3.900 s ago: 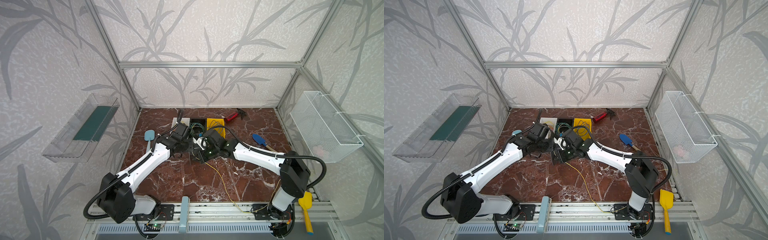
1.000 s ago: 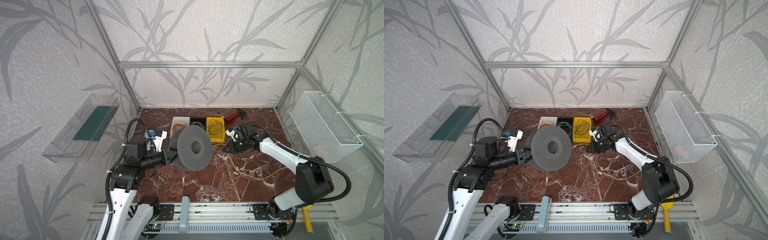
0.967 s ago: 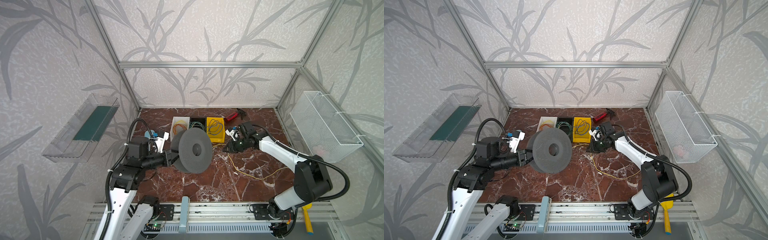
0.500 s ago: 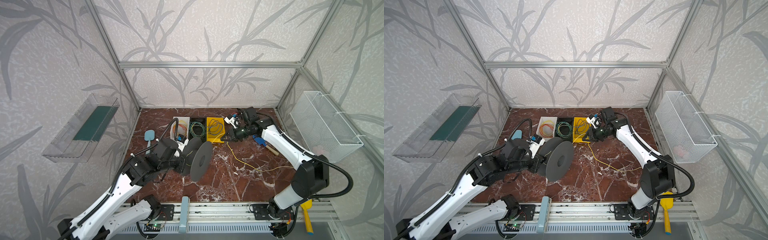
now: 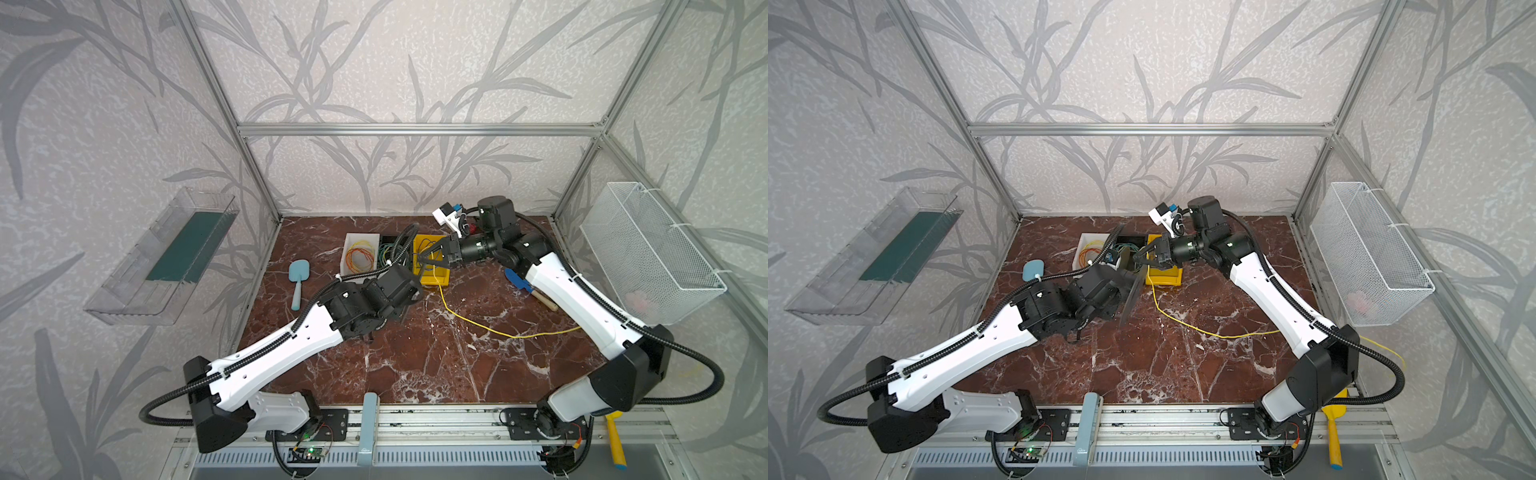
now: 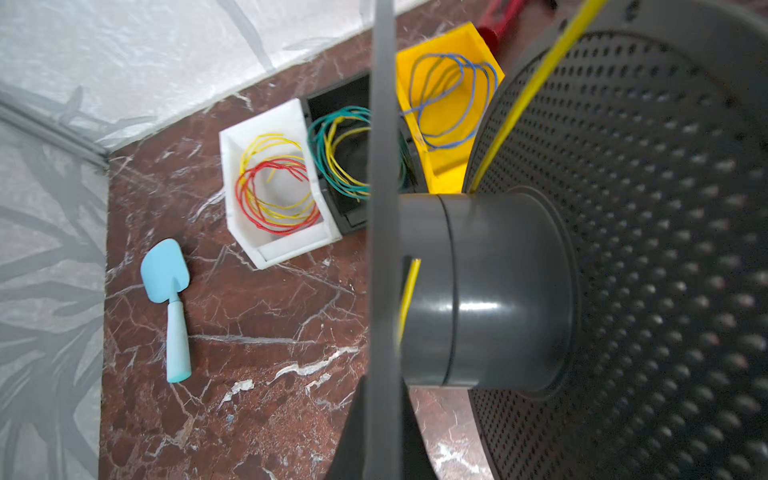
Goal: Wrap the cables
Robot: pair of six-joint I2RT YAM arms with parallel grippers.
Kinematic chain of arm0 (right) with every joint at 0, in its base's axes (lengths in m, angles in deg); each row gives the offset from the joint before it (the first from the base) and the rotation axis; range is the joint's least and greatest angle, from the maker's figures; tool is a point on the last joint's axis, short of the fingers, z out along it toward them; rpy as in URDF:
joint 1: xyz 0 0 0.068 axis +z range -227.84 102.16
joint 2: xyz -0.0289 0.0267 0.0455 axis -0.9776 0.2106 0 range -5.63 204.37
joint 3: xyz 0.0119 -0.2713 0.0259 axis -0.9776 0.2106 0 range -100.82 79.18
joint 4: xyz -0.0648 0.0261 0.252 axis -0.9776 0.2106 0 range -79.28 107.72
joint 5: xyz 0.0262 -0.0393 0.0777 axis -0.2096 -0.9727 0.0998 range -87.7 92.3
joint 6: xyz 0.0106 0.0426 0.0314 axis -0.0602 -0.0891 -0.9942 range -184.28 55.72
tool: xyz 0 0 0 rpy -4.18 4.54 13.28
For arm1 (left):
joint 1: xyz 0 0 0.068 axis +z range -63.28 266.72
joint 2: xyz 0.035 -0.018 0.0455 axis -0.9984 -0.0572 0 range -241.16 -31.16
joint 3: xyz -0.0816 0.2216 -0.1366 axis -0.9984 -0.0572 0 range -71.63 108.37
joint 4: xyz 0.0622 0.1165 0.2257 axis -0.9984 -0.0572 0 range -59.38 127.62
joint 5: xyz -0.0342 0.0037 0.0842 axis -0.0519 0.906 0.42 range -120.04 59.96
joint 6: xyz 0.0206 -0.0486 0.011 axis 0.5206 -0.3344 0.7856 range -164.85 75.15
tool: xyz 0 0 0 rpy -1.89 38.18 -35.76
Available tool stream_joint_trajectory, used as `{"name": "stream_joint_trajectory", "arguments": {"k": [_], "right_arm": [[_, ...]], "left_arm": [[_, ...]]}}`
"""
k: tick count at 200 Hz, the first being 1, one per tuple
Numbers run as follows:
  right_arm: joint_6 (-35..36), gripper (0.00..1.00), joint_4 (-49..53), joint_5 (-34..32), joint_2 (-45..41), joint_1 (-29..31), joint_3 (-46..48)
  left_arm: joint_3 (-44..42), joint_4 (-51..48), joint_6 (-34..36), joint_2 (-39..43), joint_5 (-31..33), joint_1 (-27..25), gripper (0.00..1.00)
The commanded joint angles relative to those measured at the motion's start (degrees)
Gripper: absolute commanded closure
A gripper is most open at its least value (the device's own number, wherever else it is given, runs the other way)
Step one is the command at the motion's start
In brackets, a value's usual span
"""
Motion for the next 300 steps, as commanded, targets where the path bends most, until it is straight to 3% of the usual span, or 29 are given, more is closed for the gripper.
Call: {"name": "stream_joint_trajectory", "arguments": {"k": [1,31,78,98,126,140,159,171,194,220,236,261,285,300], "right_arm": [[-9.65,1.00,-16.91,7.87,-5.19,3.96,4.52],[-9.64,1.00,-21.69,6.07,-9.39,11.50,12.10],[-0.16,1.00,-13.55,-1.12,-13.95,16.30,20.09],[4.96,0.79,-7.93,-5.69,-14.84,17.58,22.59],[7.11,0.63,-6.40,-8.96,-17.62,18.94,27.69],[7.66,0.60,-5.36,-10.25,-19.08,19.86,29.83],[9.16,0.60,-1.52,-11.03,-20.66,20.33,31.86],[10.79,0.67,1.58,-12.09,-22.23,20.43,33.10],[13.09,1.00,5.70,-12.95,-25.26,20.71,34.56],[17.15,1.00,9.13,-16.35,-26.82,25.67,32.83],[21.80,1.00,13.93,-22.53,-26.28,31.82,30.34],[22.17,1.00,14.72,-22.79,-24.64,33.08,32.60],[22.02,1.00,12.30,-25.48,-23.90,33.05,38.40],[22.30,1.00,11.28,-28.64,-22.65,32.44,41.20]], "left_arm": [[2.21,-2.78,-11.05,-0.03,7.36,1.61,1.00],[6.18,-2.29,-15.51,-2.43,9.48,1.88,1.00],[11.21,1.60,-16.58,-4.46,10.57,4.10,1.00],[12.28,2.86,-16.04,-4.72,10.53,4.19,1.00],[13.70,2.13,-15.31,-5.39,9.95,4.49,1.00],[13.85,1.99,-14.73,-5.39,9.91,4.71,1.00],[13.48,1.48,-15.27,-5.07,9.50,5.68,1.00],[12.20,2.76,-15.58,-3.91,8.48,6.74,1.00],[8.84,6.20,-16.80,-1.05,5.31,9.66,1.00],[7.69,8.05,-16.86,-0.37,2.97,12.98,1.00],[7.77,8.79,-16.48,-0.53,-0.24,15.97,1.00],[7.52,11.20,-17.84,0.64,-10.16,22.30,1.00],[4.84,18.26,-18.49,3.64,-24.65,29.58,1.00],[3.65,21.72,-17.79,4.19,-37.50,34.32,1.00]]}}
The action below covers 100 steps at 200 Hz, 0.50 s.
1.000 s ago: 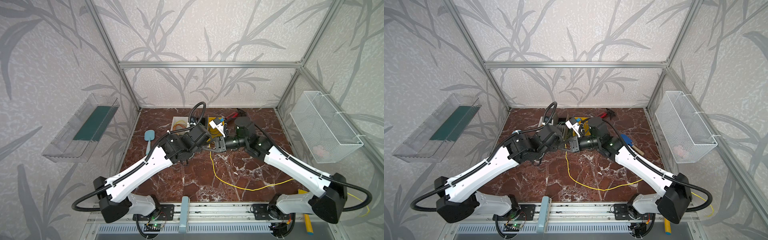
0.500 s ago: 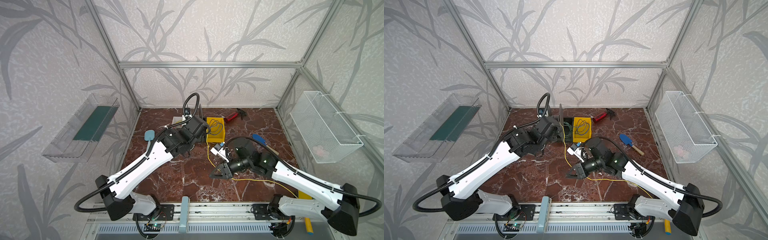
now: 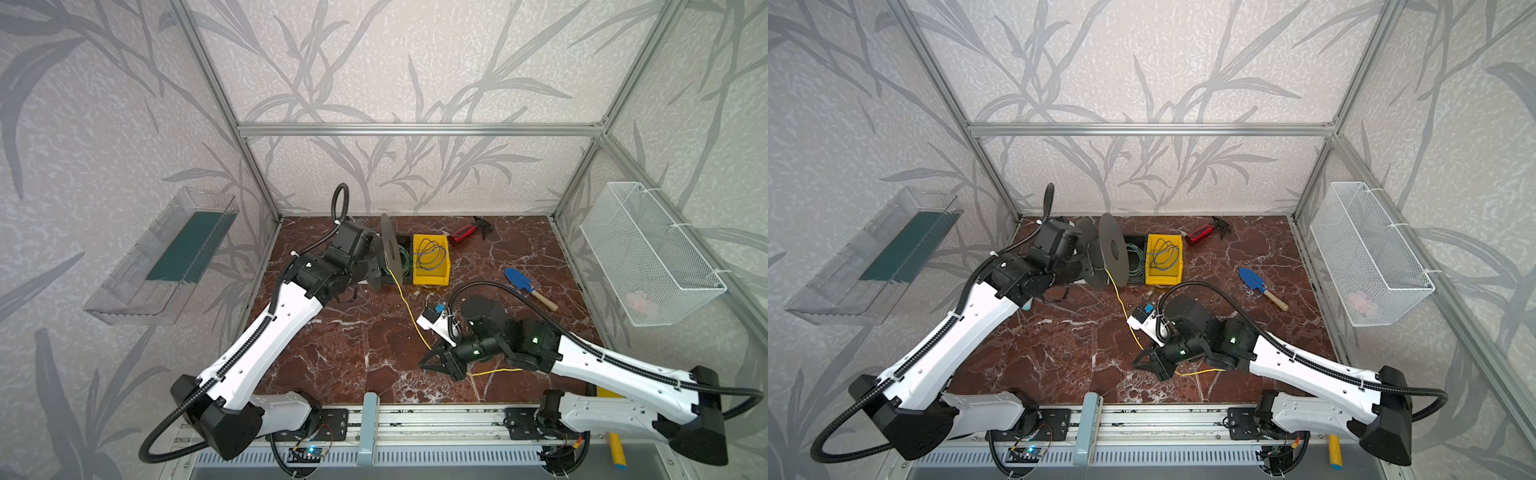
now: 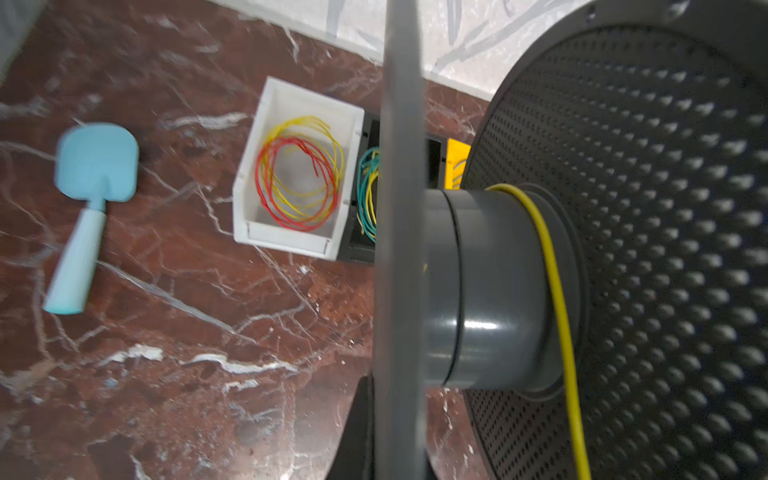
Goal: Wrap the cables
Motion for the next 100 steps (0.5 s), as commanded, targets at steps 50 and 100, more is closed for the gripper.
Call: {"name": "stream_joint_trajectory", "arguments": {"k": [50,100], "right_arm": [[1.13,1.00,-0.15,-2.33,11.64,-0.98,9.69],[0.31,0.82,-3.63,0.32,14.62,-0.91,11.54]], "left_arm": [[-9.79,30.81,-12.75,7.72,-40.30,17.91,1.00],[-7.34,21.94,-6.03,10.41,-40.58,18.12,1.00]]}}
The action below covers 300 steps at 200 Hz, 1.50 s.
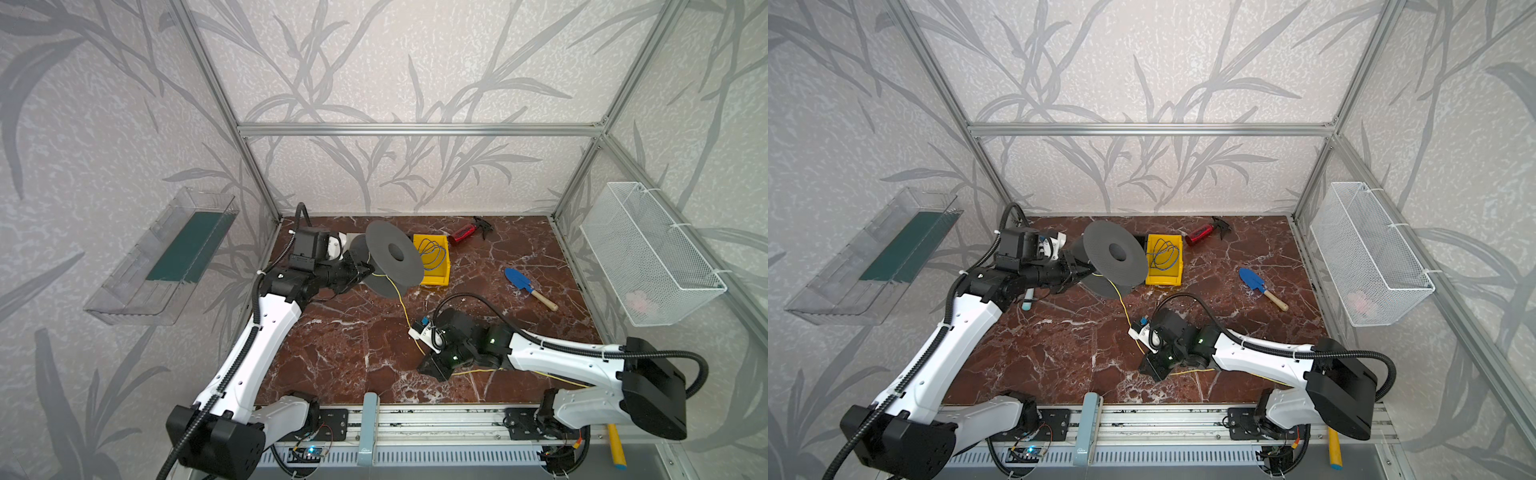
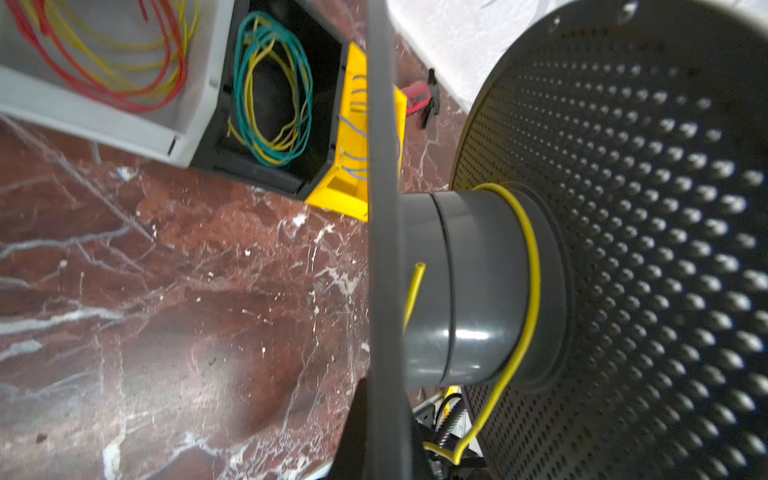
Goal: Wrap the cables
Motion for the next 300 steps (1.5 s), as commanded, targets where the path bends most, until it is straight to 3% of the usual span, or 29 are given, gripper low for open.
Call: {"name": "stream_joint_trajectory", "arguments": {"k": [1,26,38,49,79,109,131,156,185,207,223,258,279,300], "right_arm": [[-0.35,0.82,5.99,3.46,0.08,0.70,2.14],[-0.13,0.78,6.54,4.64,-0.92,0.68,2.88],[-0.20,0.86,6.74,4.96,-1.36,0.72,3.79],[-0.37,1.00,6.88,4.80,-1.78,0.65,4.58],[-0.05,1.00,11.32,3.01,-2.58,-0.47,5.29],[3.16,1.00,18.76,4.90,-3.28,-14.83,2.94],[6.78,1.00,23.50,5.59,0.12,-25.26,-2.86],[9.83,1.00,26.18,7.24,7.62,-33.47,-11.98],[11.01,1.00,28.37,7.45,13.59,-38.35,-22.85],[8.92,1.00,28.12,8.02,16.95,-39.10,-29.96],[7.53,1.00,27.77,6.55,17.73,-39.09,-34.15],[9.20,1.00,33.59,6.49,22.67,-39.62,-45.99],[8.42,1.00,35.58,9.10,25.27,-39.19,-53.39],[6.77,1.00,37.15,12.99,26.98,-36.88,-60.72]], "left_arm": [[4.64,8.86,0.83,3.98,-1.42,1.44,1.00],[4.68,7.94,2.17,4.43,-1.76,1.49,1.00],[4.68,7.84,2.62,4.57,-1.82,1.62,1.00],[4.80,8.01,2.85,4.56,-2.17,1.70,1.00],[4.93,8.03,3.82,6.25,-4.29,4.85,1.00],[3.54,8.31,5.18,10.30,-12.23,10.51,1.00],[1.96,6.78,8.68,14.20,-18.05,10.65,1.00],[0.99,-1.31,15.92,19.71,-18.59,10.46,1.00],[0.04,-17.23,28.62,21.58,-12.19,9.49,1.00],[-5.68,-18.23,32.13,24.28,-7.11,5.86,1.00],[-7.50,-17.83,31.86,24.74,-2.51,0.05,1.00],[-6.50,-23.45,33.29,17.46,17.38,-16.75,1.00],[-5.76,-25.17,32.62,12.55,29.17,-25.86,1.00],[-3.29,-30.15,30.61,5.12,40.60,-31.03,1.00]]}}
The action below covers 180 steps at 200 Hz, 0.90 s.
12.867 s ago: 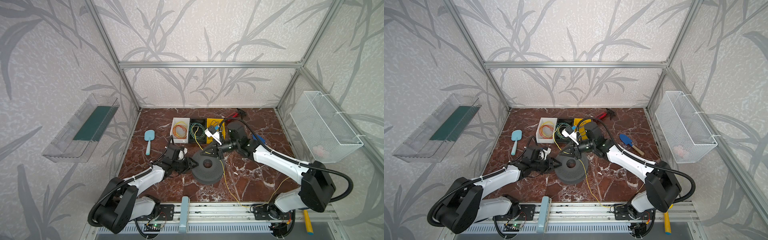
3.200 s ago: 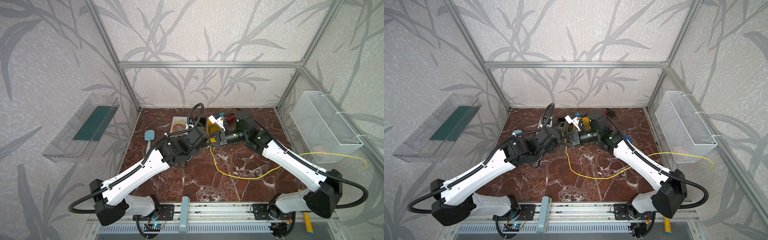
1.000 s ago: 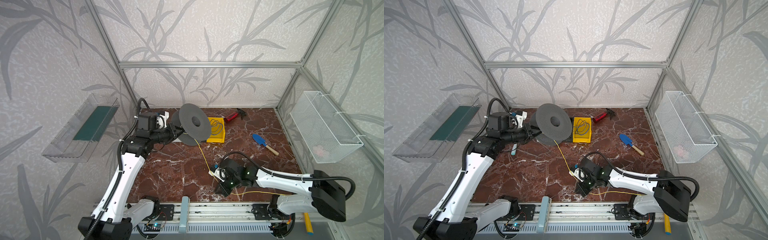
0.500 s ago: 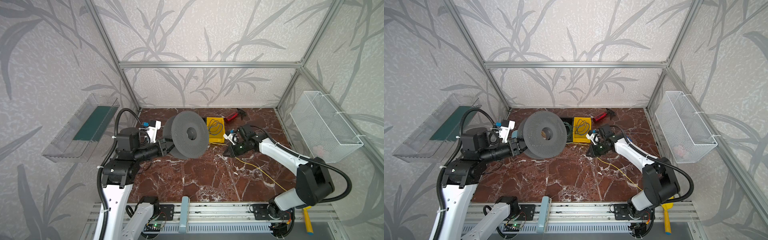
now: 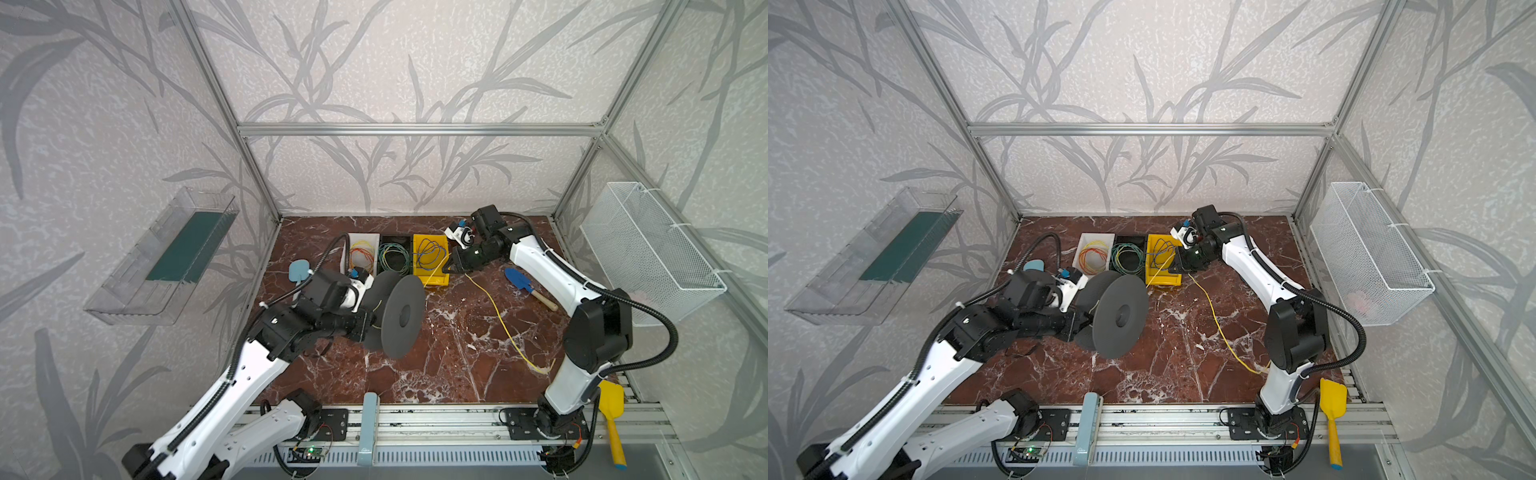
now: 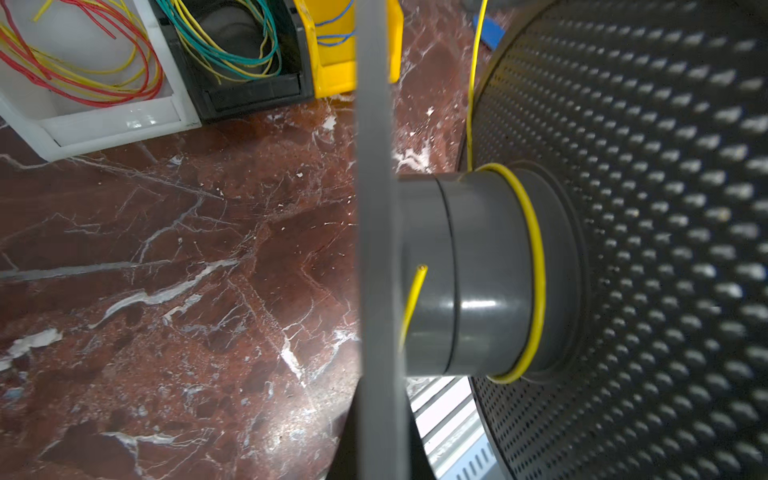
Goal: Wrap the cables
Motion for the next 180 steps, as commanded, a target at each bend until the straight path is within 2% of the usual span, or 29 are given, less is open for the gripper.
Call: {"name": "stream_joint_trajectory", "arguments": {"k": [1,17,33,63,80,104,140,172,180], "right_arm": [[-2.79,1.00,2.18,3.34,1.29,1.10,-7.62],[-4.93,1.00,1.68,7.20,1.37,3.80,-12.03],[-9.25,1.00,-2.90,12.08,0.18,6.58,-13.55],[-13.94,1.00,-8.90,15.58,-3.25,11.96,-15.27],[-17.02,1.00,-13.61,18.71,-6.49,14.83,-13.42],[-19.85,1.00,-18.59,20.24,-12.17,18.67,-7.75],[-26.74,1.00,-30.97,19.80,-22.29,23.58,9.37],[-24.94,1.00,-31.22,18.24,-26.66,28.15,18.57],[-24.69,0.97,-30.69,17.36,-27.36,29.21,20.19]], "left_arm": [[3.23,-11.89,0.70,-6.05,17.43,-4.94,1.00],[6.14,-15.19,-1.67,-11.61,23.70,-6.96,1.00],[9.59,-15.58,-4.55,-15.80,25.27,-7.58,1.00],[14.85,-11.72,-11.42,-21.09,26.48,-7.74,1.00],[16.51,-10.70,-17.66,-22.77,31.07,-7.73,1.00],[15.48,-5.77,-23.63,-21.42,34.68,-7.65,1.00],[14.89,2.13,-29.62,-19.44,38.01,-6.02,1.00],[17.09,7.43,-31.92,-20.96,38.71,-4.74,1.00],[17.74,8.61,-32.30,-21.38,38.78,-4.65,1.00]]}}
